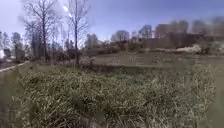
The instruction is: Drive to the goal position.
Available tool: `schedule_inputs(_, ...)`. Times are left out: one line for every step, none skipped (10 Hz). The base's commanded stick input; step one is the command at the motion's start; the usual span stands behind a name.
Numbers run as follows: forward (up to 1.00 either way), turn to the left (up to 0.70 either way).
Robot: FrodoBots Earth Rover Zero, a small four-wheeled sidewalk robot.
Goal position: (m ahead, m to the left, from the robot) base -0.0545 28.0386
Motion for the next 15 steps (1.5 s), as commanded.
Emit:
schedule_inputs(0.0, -0.45)
schedule_inputs(0.0, -0.45)
schedule_inputs(0.0, -0.45)
schedule_inputs(0.0, -0.45)
schedule_inputs(0.0, -0.45)
schedule_inputs(0.0, -0.45)
schedule_inputs(0.0, -0.45)
schedule_inputs(0.0, -0.45)
schedule_inputs(0.0, -0.45)
schedule_inputs(0.0, -0.45)
schedule_inputs(0.0, -0.45)
schedule_inputs(0.0, -0.45)
schedule_inputs(0.0, -0.45)
schedule_inputs(0.0, -0.45)
schedule_inputs(0.0, -0.45)
